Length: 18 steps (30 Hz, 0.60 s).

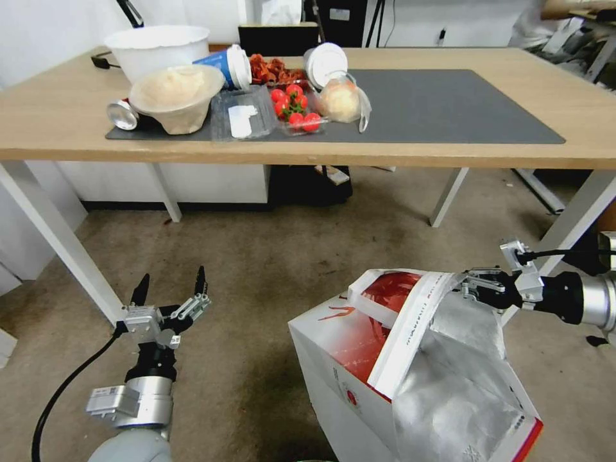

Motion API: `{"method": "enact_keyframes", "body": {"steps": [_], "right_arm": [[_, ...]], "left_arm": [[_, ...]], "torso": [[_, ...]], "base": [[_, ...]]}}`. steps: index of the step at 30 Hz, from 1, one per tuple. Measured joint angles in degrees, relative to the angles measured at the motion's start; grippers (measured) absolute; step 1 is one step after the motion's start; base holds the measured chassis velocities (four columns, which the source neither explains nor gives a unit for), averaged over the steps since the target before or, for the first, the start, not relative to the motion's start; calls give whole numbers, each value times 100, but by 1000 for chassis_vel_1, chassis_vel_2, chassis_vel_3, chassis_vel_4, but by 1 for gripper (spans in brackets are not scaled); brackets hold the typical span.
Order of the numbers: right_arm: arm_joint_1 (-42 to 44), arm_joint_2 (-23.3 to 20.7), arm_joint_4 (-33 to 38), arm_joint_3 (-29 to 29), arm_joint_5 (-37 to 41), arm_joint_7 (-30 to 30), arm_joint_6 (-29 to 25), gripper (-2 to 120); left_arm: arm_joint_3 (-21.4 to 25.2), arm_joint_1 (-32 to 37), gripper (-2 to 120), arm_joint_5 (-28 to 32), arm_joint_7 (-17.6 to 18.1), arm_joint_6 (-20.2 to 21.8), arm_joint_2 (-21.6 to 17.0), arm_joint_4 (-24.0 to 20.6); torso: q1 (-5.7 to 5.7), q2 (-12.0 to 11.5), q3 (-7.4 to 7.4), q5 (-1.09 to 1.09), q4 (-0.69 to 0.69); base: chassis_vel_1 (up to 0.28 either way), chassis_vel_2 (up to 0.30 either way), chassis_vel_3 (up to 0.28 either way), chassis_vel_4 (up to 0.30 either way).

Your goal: Pick up the food delivery bag from the floor and place it on the table.

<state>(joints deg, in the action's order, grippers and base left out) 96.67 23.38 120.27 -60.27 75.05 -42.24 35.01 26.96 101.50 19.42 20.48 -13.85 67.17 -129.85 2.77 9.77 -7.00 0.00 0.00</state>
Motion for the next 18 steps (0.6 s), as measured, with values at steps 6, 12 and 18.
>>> {"method": "enact_keyframes", "body": {"steps": [6, 12, 18], "right_arm": [[-59, -3, -13, 29, -57, -26, -36, 0], [-51, 27, -11, 35, -85, -47, -53, 0], [-28, 45, 7, 29, -123, -60, -61, 0]], "left_arm": [[-3, 9, 100, -66, 2, 0, 12, 18], [-13, 3, 100, -100, 4, -2, 10, 27], [-12, -4, 100, -123, 4, -12, 5, 45]], "torso": [[24, 112, -89, 0, 0], [62, 266, -202, 0, 0], [91, 382, -290, 0, 0]], "base": [[0, 0, 0, 0], [0, 0, 0, 0], [0, 0, 0, 0]]}}
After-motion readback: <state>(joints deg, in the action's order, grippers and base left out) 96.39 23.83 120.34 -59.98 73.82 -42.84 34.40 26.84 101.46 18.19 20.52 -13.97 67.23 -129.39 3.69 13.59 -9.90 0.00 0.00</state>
